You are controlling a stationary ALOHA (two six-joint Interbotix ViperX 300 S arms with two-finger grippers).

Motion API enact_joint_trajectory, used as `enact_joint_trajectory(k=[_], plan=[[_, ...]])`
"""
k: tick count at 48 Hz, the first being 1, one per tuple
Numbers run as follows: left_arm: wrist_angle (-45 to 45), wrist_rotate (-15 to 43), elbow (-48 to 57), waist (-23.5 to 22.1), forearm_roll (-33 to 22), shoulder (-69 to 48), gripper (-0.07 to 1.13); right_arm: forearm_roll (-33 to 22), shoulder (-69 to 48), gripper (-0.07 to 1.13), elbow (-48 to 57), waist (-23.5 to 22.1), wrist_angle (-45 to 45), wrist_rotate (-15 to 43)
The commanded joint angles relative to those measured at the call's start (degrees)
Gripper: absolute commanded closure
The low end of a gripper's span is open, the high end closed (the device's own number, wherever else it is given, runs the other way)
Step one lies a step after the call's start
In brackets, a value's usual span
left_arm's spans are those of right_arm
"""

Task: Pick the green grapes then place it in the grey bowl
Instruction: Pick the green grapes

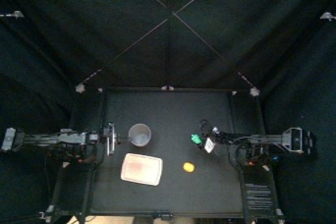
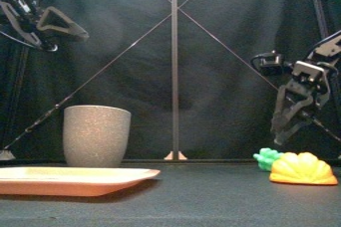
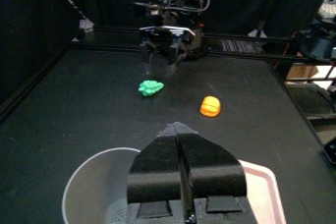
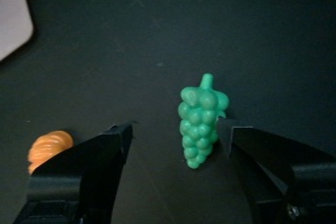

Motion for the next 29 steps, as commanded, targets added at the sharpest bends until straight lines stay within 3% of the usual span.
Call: enact_joint_trajectory(k=[1,17,23,29], plan=[[-0.35,0.0,-1.41,0.18,-0.18,0.35,0.93,-0.35,3.69,0.07,-2.11,-0.44,-1.85,-0.26],[-0.26,0.0,-0.88,0.18,-0.18,0.26,0.93,-1.05,10.9,0.09,-3.78,-2.55,-4.57,-0.26],[-0.26,0.0,-0.88,0.09,-0.18,0.35,0.93,-1.05,11.43,0.19,-4.39,-2.55,-4.57,-0.26],[-0.35,-0.09,-0.88,0.0,-0.26,0.35,0.93,-1.14,11.43,0.37,-4.57,-2.55,-4.39,-0.26]])
